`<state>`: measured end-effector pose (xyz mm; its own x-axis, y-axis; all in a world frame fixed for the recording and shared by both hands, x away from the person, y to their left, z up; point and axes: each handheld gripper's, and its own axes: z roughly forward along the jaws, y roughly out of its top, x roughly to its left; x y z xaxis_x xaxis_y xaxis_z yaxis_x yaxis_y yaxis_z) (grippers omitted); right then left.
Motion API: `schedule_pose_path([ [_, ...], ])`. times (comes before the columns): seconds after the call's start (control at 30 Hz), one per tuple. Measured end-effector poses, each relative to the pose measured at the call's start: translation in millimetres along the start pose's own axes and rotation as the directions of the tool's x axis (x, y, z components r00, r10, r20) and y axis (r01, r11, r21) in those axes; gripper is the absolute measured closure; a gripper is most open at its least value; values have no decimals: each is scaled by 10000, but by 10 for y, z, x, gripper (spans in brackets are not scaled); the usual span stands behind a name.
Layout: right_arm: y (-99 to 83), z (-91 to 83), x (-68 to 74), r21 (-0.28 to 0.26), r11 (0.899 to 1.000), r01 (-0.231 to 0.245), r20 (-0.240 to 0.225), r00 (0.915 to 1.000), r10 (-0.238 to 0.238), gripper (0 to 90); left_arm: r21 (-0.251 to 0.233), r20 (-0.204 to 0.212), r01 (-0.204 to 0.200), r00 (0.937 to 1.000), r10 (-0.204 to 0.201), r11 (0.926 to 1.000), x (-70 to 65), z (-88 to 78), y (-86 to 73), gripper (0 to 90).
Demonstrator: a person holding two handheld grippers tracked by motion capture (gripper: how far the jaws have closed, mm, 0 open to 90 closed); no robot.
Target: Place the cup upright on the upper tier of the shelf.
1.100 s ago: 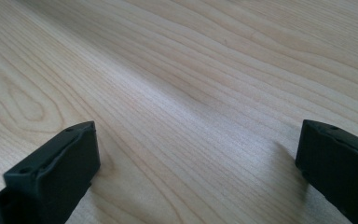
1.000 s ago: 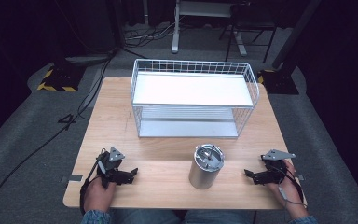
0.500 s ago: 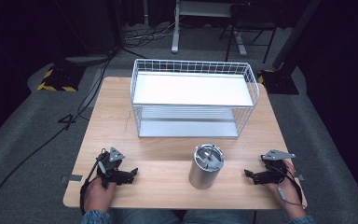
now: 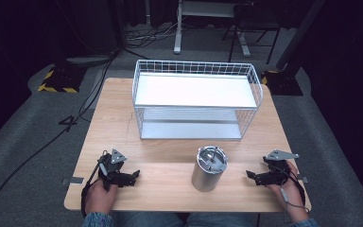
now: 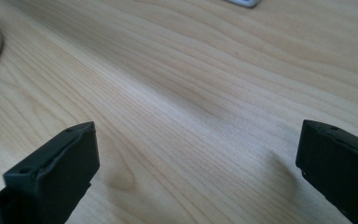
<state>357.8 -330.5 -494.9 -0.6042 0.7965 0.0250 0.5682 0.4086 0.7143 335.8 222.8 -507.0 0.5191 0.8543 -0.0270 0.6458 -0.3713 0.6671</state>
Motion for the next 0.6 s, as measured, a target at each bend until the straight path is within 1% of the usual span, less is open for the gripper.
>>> schedule_pose_path([
  [0.03, 0, 0, 0, 0, 10000, 0, 0, 10000, 0, 0, 0, 0, 0, 10000, 0, 10000, 0, 0, 0, 0],
  [0.07, 35, -67, 20, -75, 9999, 98, -30, 9999, -98, 0, 14, 18, -29, 10000, 29, 10000, 3, 0, 1, 0],
  [0.1, 35, -67, 20, -75, 9999, 98, -30, 9999, -98, 0, 9, 9, -12, 10000, 12, 10000, 2, 0, 1, 0],
  [0.13, 73, -129, 45, -87, 9998, 163, -62, 9998, -164, 0, 38, 32, -46, 10000, 46, 10000, 6, -1, 3, 0],
  [0.17, 73, -129, 45, -87, 9998, 163, -62, 9998, -164, 0, 38, 32, -46, 10000, 46, 10000, 6, -1, 3, 0],
  [0.23, 118, -184, 80, -141, 9997, 222, -127, 9997, -224, 0, 20, 38, -43, 10000, 43, 10000, 7, 2, 5, 0],
  [0.27, 165, -230, 118, -257, 9992, 307, -217, 9993, -313, 0, 4, 22, -19, 10000, 19, 10000, 4, 4, 5, 0],
  [0.3, 165, -230, 118, -257, 9992, 307, -217, 9993, -313, 0, 4, 22, -19, 10000, 19, 10000, 4, 4, 5, 0],
  [0.33, 211, -271, 161, -243, 9991, 356, -359, 9987, -365, 0, 2, 21, -18, 10000, 18, 10000, 4, 4, 5, 0],
  [0.37, 211, -271, 161, -243, 9991, 356, -359, 9987, -365, 0, 2, 21, -18, 10000, 18, 10000, 4, 4, 5, 0],
  [0.4, 253, -302, 202, -22, 9993, 363, -654, 9972, -363, 0, 1, 22, -17, 10000, 17, 10000, 4, 4, 5, 0],
  [0.5, 294, -339, 242, -13, 9988, 492, -790, 9957, -492, 0, 4, 16, -37, 10000, 37, 10000, 5, 4, 5, 0],
  [0.57, 336, -390, 283, -267, 9980, 578, -877, 9943, -600, 0, 2, 18, -38, 10000, 38, 10000, 5, 4, 4, 0],
  [0.6, 379, -433, 321, -475, 9968, 646, -969, 9929, -689, 0, 5, 16, -36, 10000, 36, 10000, 5, 4, 4, 0],
])
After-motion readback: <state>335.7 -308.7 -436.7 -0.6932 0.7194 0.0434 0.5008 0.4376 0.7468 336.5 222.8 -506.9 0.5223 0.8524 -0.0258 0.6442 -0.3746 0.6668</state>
